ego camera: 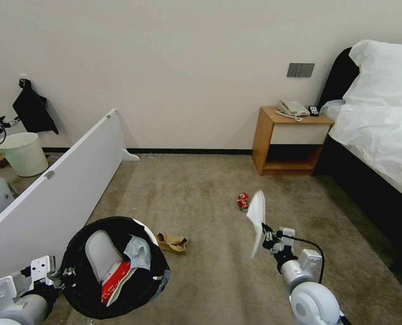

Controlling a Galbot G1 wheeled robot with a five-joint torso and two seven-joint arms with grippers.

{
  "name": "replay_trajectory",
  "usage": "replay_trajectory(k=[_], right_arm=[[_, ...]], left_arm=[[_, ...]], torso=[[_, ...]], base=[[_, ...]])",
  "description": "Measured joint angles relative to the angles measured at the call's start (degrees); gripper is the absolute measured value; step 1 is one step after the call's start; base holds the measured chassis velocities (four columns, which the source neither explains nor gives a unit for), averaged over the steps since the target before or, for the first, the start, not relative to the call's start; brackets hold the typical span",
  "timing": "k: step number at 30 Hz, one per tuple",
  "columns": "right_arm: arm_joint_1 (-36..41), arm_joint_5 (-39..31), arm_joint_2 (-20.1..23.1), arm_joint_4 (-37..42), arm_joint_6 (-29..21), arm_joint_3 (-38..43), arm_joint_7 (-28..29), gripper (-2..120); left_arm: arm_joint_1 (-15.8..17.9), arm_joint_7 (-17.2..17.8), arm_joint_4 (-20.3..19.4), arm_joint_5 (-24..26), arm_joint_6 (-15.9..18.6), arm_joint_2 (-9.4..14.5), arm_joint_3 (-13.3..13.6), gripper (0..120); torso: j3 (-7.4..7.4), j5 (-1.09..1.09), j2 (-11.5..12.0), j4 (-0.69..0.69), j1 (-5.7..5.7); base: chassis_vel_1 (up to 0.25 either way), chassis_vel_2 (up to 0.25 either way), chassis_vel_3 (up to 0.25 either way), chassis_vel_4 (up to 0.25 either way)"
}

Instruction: Pick up the trash bin, then pick up the garbage from the floor and place it into the trash bin.

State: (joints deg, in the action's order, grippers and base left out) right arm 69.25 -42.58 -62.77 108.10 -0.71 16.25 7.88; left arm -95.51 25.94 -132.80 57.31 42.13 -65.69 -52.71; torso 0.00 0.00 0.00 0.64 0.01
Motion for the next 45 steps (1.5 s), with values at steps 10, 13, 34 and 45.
replay_trajectory(k=[10, 13, 34, 45], right_arm=[[-8.60, -1.99, -0.26, 2.19, 10.19, -3.77, -15.94, 0], [-12.15, -3.96, -1.58, 2.25, 11.67, -6.81, -19.76, 0], [-29.83, -19.65, -4.14, -2.87, 11.53, -21.13, -46.05, 0], [-31.68, -19.49, -7.49, -7.51, 11.19, -26.94, -51.67, 0]], left_arm=[[-0.37, 0.11, 0.45, -0.03, 0.00, 0.41, 0.38, 0], [-0.73, 0.14, 0.54, -0.38, 0.00, 0.45, 0.58, 0], [-0.85, 0.22, 0.39, -0.72, 0.00, 0.43, 1.02, 0], [-0.36, 0.23, 0.38, -0.56, 0.00, 0.93, 1.13, 0]], torso=[[0.00, 0.01, 0.00, 0.01, 0.00], [-0.01, 0.00, 0.00, -0.01, 0.00], [-0.01, 0.00, 0.00, 0.00, 0.00], [-0.01, 0.00, 0.00, 0.00, 0.00]], base=[[0.000, 0.000, 0.000, 0.000], [0.000, 0.000, 0.000, 0.000], [0.000, 0.000, 0.000, 0.000], [0.000, 0.000, 0.000, 0.000]])
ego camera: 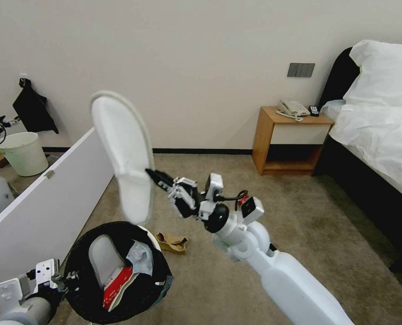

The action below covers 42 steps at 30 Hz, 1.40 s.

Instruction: Pick up the trash bin, then pick up the garbage from the floor and place it into the trash bin.

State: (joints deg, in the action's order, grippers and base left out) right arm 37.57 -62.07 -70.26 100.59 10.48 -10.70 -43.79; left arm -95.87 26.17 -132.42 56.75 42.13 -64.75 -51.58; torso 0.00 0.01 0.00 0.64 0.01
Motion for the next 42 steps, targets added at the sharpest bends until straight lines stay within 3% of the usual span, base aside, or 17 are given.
replay_trajectory(k=[13, 29, 42], right_arm=[[1.16, 4.84, -1.33, -7.28, 2.00, -2.90, -4.77, 0], [2.56, 12.21, -5.94, -20.39, 5.79, -4.48, -12.05, 0], [3.18, 16.65, -7.36, -25.99, 7.27, -5.39, -13.10, 0]], left_arm=[[0.58, -0.01, -0.22, 0.20, 0.00, 0.06, 0.21, 0], [0.29, -0.02, -0.96, 0.86, 0.00, 0.13, 0.52, 0], [0.04, 0.03, -1.43, 1.02, 0.00, 0.24, 0.37, 0]], torso=[[0.00, -0.01, 0.00, 0.00, 0.00], [0.00, 0.00, 0.00, -0.01, 0.00], [0.00, 0.00, 0.00, 0.00, 0.00]], base=[[0.000, 0.000, 0.000, 0.000], [0.000, 0.000, 0.000, 0.000], [0.000, 0.000, 0.000, 0.000]])
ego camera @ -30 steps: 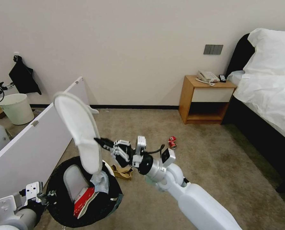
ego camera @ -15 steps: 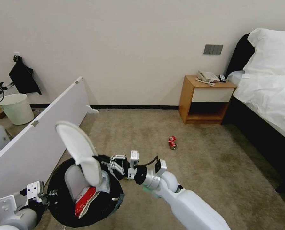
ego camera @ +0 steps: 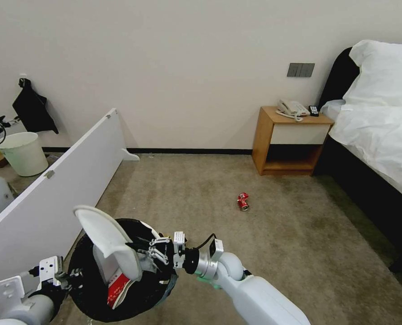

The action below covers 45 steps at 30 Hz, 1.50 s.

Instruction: Pick up the trash bin, then pick up the garbage from the floor and place it into the trash bin.

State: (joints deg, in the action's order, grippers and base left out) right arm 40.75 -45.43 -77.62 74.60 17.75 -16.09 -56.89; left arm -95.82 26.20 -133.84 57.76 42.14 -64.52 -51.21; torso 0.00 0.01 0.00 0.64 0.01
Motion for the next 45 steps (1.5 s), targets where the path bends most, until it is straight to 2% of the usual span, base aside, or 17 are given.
replay_trajectory(k=[9, 25, 27, 28, 30, 31, 33, 34, 36, 40, 41, 43, 45], right_arm=[[0.42, 4.28, -0.68, -3.92, 1.45, 0.38, -0.80, 0], [0.73, 6.99, -0.39, -7.07, 2.41, 0.72, 0.46, 0], [0.78, 7.10, -0.28, -7.18, 2.80, 0.28, 1.09, 8], [0.78, 7.10, -0.28, -7.18, 2.80, 0.28, 1.09, 8], [0.78, 7.05, -0.23, -7.12, 2.89, -0.06, 1.26, 19], [0.78, 7.05, -0.23, -7.12, 2.89, -0.06, 1.26, 19], [0.70, 6.90, -0.18, -7.02, 2.95, -0.37, 1.28, 29], [0.70, 6.90, -0.18, -7.02, 2.95, -0.37, 1.28, 29], [0.61, 6.62, -0.12, -6.45, 2.96, -0.62, 1.32, 40], [0.58, 6.46, 0.04, -5.95, 2.96, -0.81, 1.36, 48], [0.58, 6.17, 0.25, -5.33, 2.96, -0.99, 1.46, 57], [0.60, 5.95, 0.46, -4.74, 2.94, -1.13, 1.64, 61], [0.66, 5.67, 0.72, -3.93, 2.89, -1.28, 1.92, 72]], left_arm=[[-0.23, 0.07, -0.35, 0.21, 0.01, 0.17, -0.38, 0], [-0.11, 0.11, -0.61, 0.56, 0.01, 0.34, -0.50, 0], [-0.01, 0.12, -0.61, 0.61, 0.02, 0.35, -0.51, 0], [-0.01, 0.12, -0.61, 0.61, 0.02, 0.35, -0.51, 0], [0.05, 0.13, -0.61, 0.62, 0.01, 0.34, -0.49, 0], [0.05, 0.13, -0.61, 0.62, 0.01, 0.34, -0.49, 0], [0.09, 0.17, -0.61, 0.62, 0.02, 0.32, -0.45, 0], [0.09, 0.17, -0.61, 0.62, 0.02, 0.32, -0.45, 0], [0.09, 0.17, -0.59, 0.65, 0.00, 0.31, -0.41, 0], [0.09, 0.17, -0.58, 0.74, 0.00, 0.32, -0.40, 0], [0.10, 0.17, -0.58, 0.78, 0.00, 0.33, -0.40, 0], [0.12, 0.17, -0.57, 0.80, 0.00, 0.34, -0.39, 0], [0.13, 0.16, -0.54, 0.83, 0.00, 0.34, -0.37, 0]], torso=[[0.00, 0.00, 0.00, 0.00, -0.01], [0.00, 0.00, 0.00, 0.00, -0.01], [0.00, 0.00, 0.00, 0.00, -0.01], [0.00, 0.00, 0.00, 0.00, -0.01], [0.00, 0.00, 0.00, 0.00, -0.01], [0.00, 0.00, 0.00, 0.00, -0.01], [0.00, 0.00, 0.00, 0.00, -0.01], [0.00, 0.00, 0.00, 0.00, -0.01], [0.00, -0.01, 0.00, -0.01, 0.00], [0.00, -0.01, 0.00, -0.01, -0.01], [0.00, -0.01, 0.00, -0.01, 0.00], [0.00, 0.00, 0.00, 0.00, -0.01], [0.00, 0.00, 0.00, 0.00, -0.01]], base=[[0.000, 0.000, 0.000, 0.000], [0.000, 0.000, 0.000, 0.000], [0.000, 0.000, 0.000, 0.000], [0.000, 0.000, 0.000, 0.000], [0.000, 0.000, 0.000, 0.000], [0.000, 0.000, 0.000, 0.000], [0.000, 0.000, 0.000, 0.000], [0.000, 0.000, 0.000, 0.000], [0.000, 0.000, 0.000, 0.000], [0.000, 0.000, 0.000, 0.000], [0.000, 0.000, 0.000, 0.000], [0.000, 0.000, 0.000, 0.000], [0.000, 0.000, 0.000, 0.000]])
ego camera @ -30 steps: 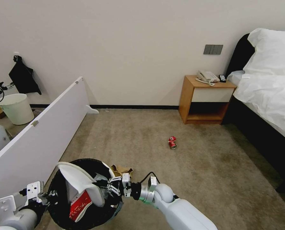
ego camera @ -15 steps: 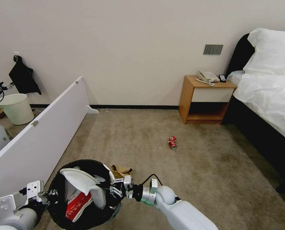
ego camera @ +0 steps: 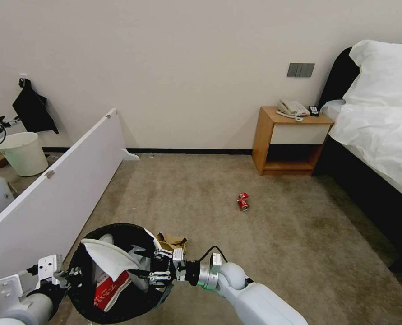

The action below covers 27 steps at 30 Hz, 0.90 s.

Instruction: Pick up the trash bin, then pick up the garbage from the floor and place it into the trash bin.

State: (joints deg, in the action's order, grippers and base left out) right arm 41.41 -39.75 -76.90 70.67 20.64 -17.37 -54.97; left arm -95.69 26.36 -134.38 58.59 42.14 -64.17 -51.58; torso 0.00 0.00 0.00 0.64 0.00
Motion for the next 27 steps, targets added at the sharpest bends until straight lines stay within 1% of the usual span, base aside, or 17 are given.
replay_trajectory(k=[1, 3, 4, 6, 7, 9, 13, 16, 17, 22, 23, 25, 27], right_arm=[[0.00, 0.00, 0.00, 0.00, 0.00, 0.00, 0.00, 72], [0.20, -0.58, 0.48, 1.38, -0.05, -0.08, 0.42, 84], [0.20, -0.58, 0.48, 1.38, -0.05, -0.08, 0.42, 84], [0.43, -1.40, 1.10, 2.82, -0.21, -0.16, 0.66, 95], [0.43, -1.40, 1.10, 2.82, -0.21, -0.16, 0.66, 95], [0.83, -3.77, 2.67, 5.79, -0.49, -0.41, 0.94, 99], [0.95, -4.96, 3.44, 6.96, -0.53, -0.52, 0.96, 100], [0.98, -8.29, 4.89, 10.24, -0.10, -0.35, 0.62, 100], [0.98, -8.29, 4.89, 10.24, -0.10, -0.35, 0.62, 100], [1.23, -12.95, 5.47, 15.29, 0.04, 3.21, 0.61, 100], [1.23, -12.95, 5.47, 15.29, 0.04, 3.21, 0.61, 100], [1.34, -13.82, 5.48, 16.44, -0.05, 4.38, 1.20, 100], [1.48, -14.95, 5.73, 19.10, 0.17, 7.10, 5.02, 100]], left_arm=[[0.00, 0.00, 0.00, 0.00, 0.00, 0.00, 0.00, 0], [0.09, -0.01, 0.18, 0.03, 0.00, 0.03, 0.12, 0], [0.09, -0.01, 0.18, 0.03, 0.00, 0.03, 0.12, 0], [0.23, -0.04, 0.35, 0.08, 0.00, 0.07, 0.18, 0], [0.23, -0.04, 0.35, 0.08, 0.00, 0.07, 0.18, 0], [0.39, -0.02, 0.59, 0.10, 0.00, 0.12, 0.30, 0], [0.45, 0.03, 0.60, 0.08, -0.04, 0.13, 0.38, 0], [0.57, 0.38, 0.67, 0.16, -0.05, 0.19, 0.62, 0], [0.57, 0.38, 0.67, 0.16, -0.05, 0.19, 0.62, 0], [0.83, 1.02, 1.38, 0.49, -0.05, 0.37, 0.81, 0], [0.83, 1.02, 1.38, 0.49, -0.05, 0.37, 0.81, 0], [0.85, 1.13, 1.46, 0.58, -0.05, 0.45, 0.81, 0], [0.83, 1.29, 1.74, 0.74, -0.05, 0.90, 0.77, 0]], torso=[[0.00, 0.00, 0.00, 0.00, 0.00], [0.00, 0.00, 0.00, 0.00, 0.00], [0.00, 0.00, 0.00, 0.00, 0.00], [0.00, 0.00, 0.00, 0.00, 0.00], [0.00, 0.00, 0.00, 0.00, 0.00], [0.00, 0.00, 0.00, 0.00, 0.00], [0.00, 0.00, 0.00, 0.01, 0.00], [0.00, 0.00, 0.00, 0.00, 0.00], [0.00, 0.00, 0.00, 0.00, 0.00], [0.00, 0.00, 0.00, 0.00, 0.00], [0.00, 0.00, 0.00, 0.00, 0.00], [0.00, 0.00, 0.00, 0.00, 0.00], [0.00, -0.01, 0.00, -0.01, 0.00]], base=[[0.000, 0.000, 0.000, 0.000], [0.000, 0.000, 0.000, 0.000], [0.000, 0.000, 0.000, 0.000], [0.000, 0.000, 0.000, 0.000], [0.000, 0.000, 0.000, 0.000], [0.000, 0.000, 0.000, 0.000], [0.000, 0.000, 0.000, 0.000], [0.000, 0.000, 0.000, 0.000], [0.000, 0.000, 0.000, 0.000], [0.000, 0.000, 0.000, 0.000], [0.000, 0.000, 0.000, 0.000], [0.000, 0.000, 0.000, 0.000], [0.000, 0.000, 0.000, 0.000]])
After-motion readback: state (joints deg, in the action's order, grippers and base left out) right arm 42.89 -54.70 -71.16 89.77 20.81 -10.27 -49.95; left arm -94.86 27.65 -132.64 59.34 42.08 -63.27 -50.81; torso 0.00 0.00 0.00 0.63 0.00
